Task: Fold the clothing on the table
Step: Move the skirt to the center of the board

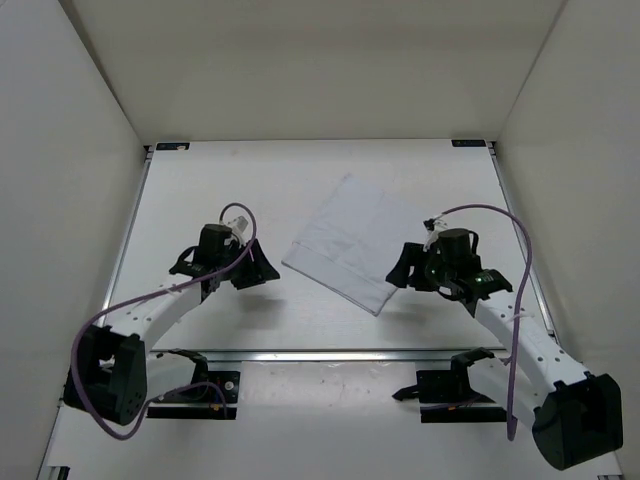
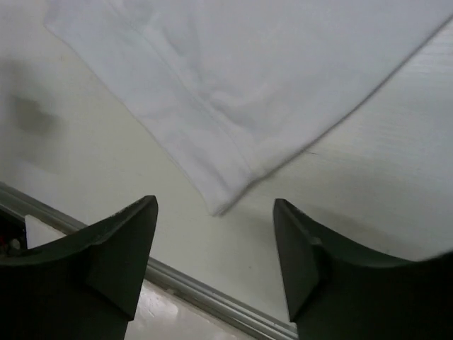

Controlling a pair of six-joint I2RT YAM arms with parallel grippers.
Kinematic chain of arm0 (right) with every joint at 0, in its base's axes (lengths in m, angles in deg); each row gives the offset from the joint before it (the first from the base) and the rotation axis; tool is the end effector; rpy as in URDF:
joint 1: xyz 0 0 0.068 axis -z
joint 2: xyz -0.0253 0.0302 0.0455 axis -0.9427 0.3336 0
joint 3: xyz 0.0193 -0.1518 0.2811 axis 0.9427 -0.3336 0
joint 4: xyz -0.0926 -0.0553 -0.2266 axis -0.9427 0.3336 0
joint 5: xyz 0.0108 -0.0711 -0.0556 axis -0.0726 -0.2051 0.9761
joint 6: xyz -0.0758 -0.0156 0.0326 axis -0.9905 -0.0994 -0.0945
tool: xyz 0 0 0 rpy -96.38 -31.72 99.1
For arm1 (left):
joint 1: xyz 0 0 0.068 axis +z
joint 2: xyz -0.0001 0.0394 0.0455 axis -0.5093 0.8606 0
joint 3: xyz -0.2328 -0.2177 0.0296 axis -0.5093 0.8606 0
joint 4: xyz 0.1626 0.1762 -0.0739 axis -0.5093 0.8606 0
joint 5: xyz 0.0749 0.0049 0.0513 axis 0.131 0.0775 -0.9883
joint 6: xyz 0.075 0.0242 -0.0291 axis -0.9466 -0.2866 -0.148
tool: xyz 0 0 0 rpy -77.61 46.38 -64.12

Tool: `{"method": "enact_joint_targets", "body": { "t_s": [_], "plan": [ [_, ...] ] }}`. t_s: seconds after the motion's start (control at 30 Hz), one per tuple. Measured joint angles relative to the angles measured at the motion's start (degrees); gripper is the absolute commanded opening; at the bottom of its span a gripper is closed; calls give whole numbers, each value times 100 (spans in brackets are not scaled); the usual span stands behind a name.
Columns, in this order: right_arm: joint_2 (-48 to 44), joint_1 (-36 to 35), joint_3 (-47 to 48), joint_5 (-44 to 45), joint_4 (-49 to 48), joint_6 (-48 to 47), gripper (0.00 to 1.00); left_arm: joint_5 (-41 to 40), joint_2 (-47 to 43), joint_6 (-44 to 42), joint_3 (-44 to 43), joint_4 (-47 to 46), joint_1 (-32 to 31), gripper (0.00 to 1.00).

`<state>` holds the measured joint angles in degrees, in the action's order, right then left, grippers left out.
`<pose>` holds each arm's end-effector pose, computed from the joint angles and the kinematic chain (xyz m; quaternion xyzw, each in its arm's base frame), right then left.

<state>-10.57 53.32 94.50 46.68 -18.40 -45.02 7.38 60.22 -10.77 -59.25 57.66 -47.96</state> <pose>0.1637 0.0739 0.2434 -0.0020 0.9116 0.2687 0.3113 0.1940 -0.0882 0.2115 -0.0740 0.9227 -0.3009 0.2292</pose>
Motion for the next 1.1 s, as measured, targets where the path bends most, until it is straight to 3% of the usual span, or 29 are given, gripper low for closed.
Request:
{"method": "enact_joint_targets", "body": {
  "t_s": [0.07,0.1,0.2,0.27,0.33,0.4,0.6,0.63,0.7,0.73,0.77,0.8,0.93,1.1],
  "plan": [
    [170,-114,0,162,11,90,88,-63,450,-72,-280,-129,-15,60],
    [315,-254,-4,225,31,164,87,-85,717,-114,-439,-157,-24,60],
    [398,-684,-138,367,-20,420,80,-125,1644,-275,-992,-295,-52,60],
    [369,-852,-286,407,-96,669,56,-153,2166,-378,-1281,-365,-63,61],
    [374,-940,-466,509,-170,988,55,-208,2531,-450,-1460,-417,-68,61],
    [413,-979,-675,592,-262,1303,61,-260,2778,-483,-1556,-472,-79,61],
    [892,-1023,-1058,496,-1034,2044,60,-463,3305,-468,-1961,-678,-221,59],
    [964,-1034,-1058,466,-1172,2109,56,-481,3388,-446,-2031,-743,-249,54],
    [1222,-1045,-1040,409,-1491,2218,43,-522,3554,-385,-2164,-868,-304,28],
    [1392,-1014,-992,372,-1572,2234,23,-529,3652,-374,-2225,-903,-326,19],
    [1576,-981,-916,343,-1624,2205,7,-511,3759,-363,-2275,-938,-345,2],
    [1757,-953,-846,361,-1633,2153,0,-433,3836,-317,-2291,-1003,-352,0],
    [2243,-647,-328,284,-1270,1908,0,-271,3735,-177,-2065,-1246,-289,0],
    [2317,-120,352,79,-835,1294,0,-212,2706,-52,-1198,-896,-87,0]
  ]
}}
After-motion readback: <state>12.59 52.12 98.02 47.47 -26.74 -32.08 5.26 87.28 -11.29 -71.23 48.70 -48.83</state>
